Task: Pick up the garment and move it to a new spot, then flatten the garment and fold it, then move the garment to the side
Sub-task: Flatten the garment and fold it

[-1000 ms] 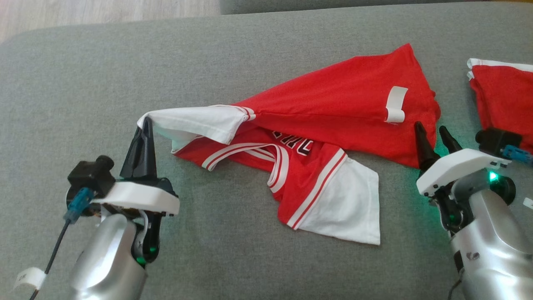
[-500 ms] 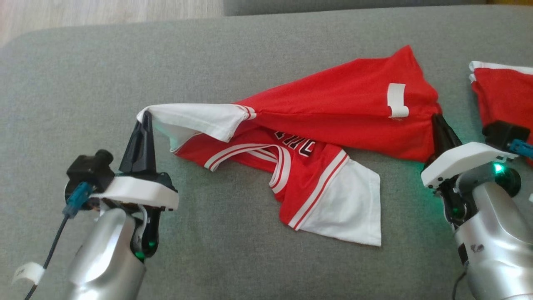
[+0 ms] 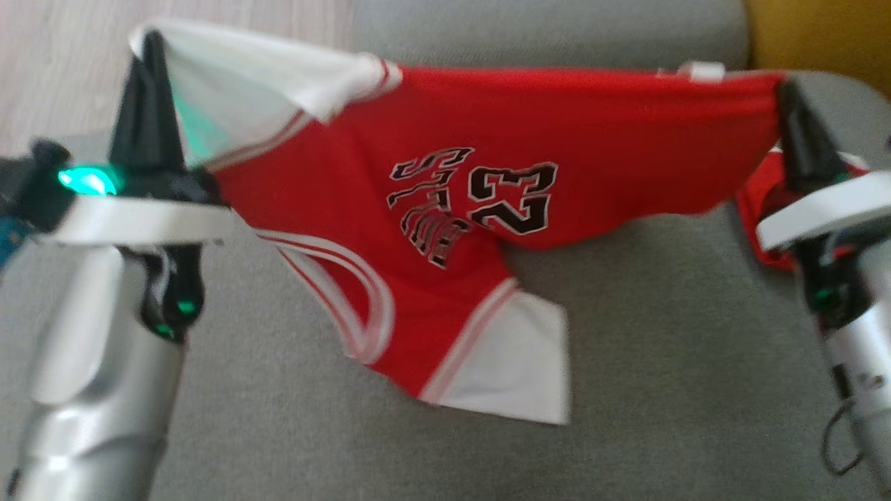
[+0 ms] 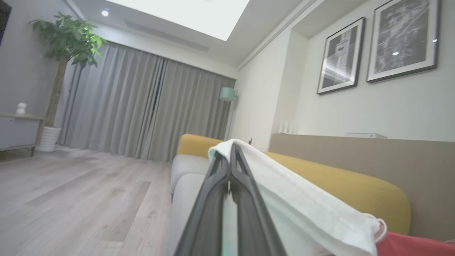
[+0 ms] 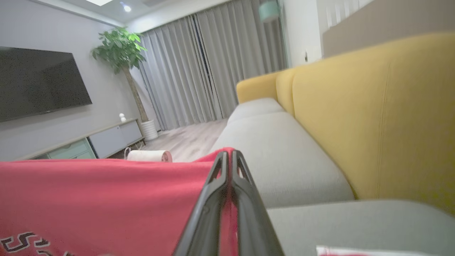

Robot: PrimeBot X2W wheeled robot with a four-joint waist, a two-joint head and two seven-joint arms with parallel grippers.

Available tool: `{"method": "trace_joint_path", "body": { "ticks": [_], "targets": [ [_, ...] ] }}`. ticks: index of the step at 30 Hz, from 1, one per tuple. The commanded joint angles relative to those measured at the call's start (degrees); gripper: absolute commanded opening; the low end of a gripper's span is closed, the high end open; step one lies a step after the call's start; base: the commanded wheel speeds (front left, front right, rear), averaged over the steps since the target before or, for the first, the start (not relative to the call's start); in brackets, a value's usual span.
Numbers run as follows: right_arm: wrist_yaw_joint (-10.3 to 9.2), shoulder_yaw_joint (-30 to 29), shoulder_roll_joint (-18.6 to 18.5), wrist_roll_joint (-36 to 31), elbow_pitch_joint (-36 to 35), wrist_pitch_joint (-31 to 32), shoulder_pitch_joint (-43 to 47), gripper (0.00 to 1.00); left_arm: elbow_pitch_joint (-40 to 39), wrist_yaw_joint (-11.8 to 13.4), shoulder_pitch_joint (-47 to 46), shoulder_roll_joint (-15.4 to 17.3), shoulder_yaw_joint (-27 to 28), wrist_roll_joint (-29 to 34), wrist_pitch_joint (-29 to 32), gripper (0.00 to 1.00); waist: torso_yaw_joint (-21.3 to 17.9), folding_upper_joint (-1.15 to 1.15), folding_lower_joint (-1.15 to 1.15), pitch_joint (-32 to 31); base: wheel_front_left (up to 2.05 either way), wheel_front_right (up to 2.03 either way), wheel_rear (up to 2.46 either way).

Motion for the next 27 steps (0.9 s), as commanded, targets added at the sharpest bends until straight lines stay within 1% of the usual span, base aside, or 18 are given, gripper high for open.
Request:
{"method": "trace_joint_path", "body": {
  "ticks": [1, 4, 6, 10, 14, 18, 20, 24, 27],
  "targets": [
    [-0.04, 0.65, -2.67, 0.82, -4.27, 0.67, -2.97, 0.0, -3.19, -0.27, -4.82, 2.86, 3.03, -0.73, 0.86, 0.0, -1.63, 0.0, 0.01, -2.65, 0.0, 0.0, 0.0],
    [-0.04, 0.26, -5.36, 1.38, -9.49, 2.77, -3.84, 0.0, -5.79, -0.48, -7.79, 3.88, 3.8, -1.84, 2.6, 0.0, -2.63, 0.0, 0.01, -3.95, 0.0, 0.0, 0.0],
    [-0.04, -0.47, -6.38, 1.07, -13.19, 4.44, -4.53, 0.0, -7.6, -0.49, -9.6, 4.6, 4.5, -2.61, 3.79, 0.0, -3.45, 0.0, 0.01, -4.57, 0.0, 0.0, 0.0],
    [-0.04, -2.95, -7.21, 0.11, -19.64, 8.25, -6.41, 0.0, -10.76, 0.08, -13.17, 5.93, 5.51, -3.64, 6.58, 0.0, -4.57, 0.0, 0.01, -5.1, 0.0, 0.0, 0.0],
    [-0.04, -5.37, -7.43, -2.54, -22.42, 12.23, -8.87, 0.0, -11.45, 0.59, -17.56, 6.28, 5.35, -3.75, 8.69, 0.0, -4.63, 0.0, 0.01, -4.45, 0.0, 0.0, 0.0],
    [-0.04, -5.79, -5.79, -4.82, -21.14, 15.49, -12.03, 0.0, -7.71, 0.48, -22.21, 5.45, 3.88, -4.27, 11.35, 0.0, -4.07, 0.0, 0.01, -2.41, 0.0, 0.0, 0.0],
    [-0.04, -5.22, -4.64, -5.42, -19.5, 16.68, -14.26, 0.0, -4.85, 0.37, -25.12, 5.17, 3.02, -3.99, 12.44, 0.0, -3.72, 0.0, 0.01, -0.22, 0.0, 0.0, 0.0],
    [-0.04, -3.31, -2.31, -7.2, -14.23, 17.32, -20.39, 0.0, 2.02, -0.23, -31.63, 5.3, 1.02, -2.11, 13.19, 0.0, -3.06, 0.0, 0.01, 5.42, 0.0, 0.0, 0.0],
    [-0.04, -2.13, -0.58, -8.85, -8.91, 15.88, -26.17, 0.0, 7.85, -0.89, -37.62, 5.56, -0.37, 0.07, 11.5, 0.0, -2.56, 0.0, 0.01, 9.81, 0.0, 0.0, 0.0]
  ]
}}
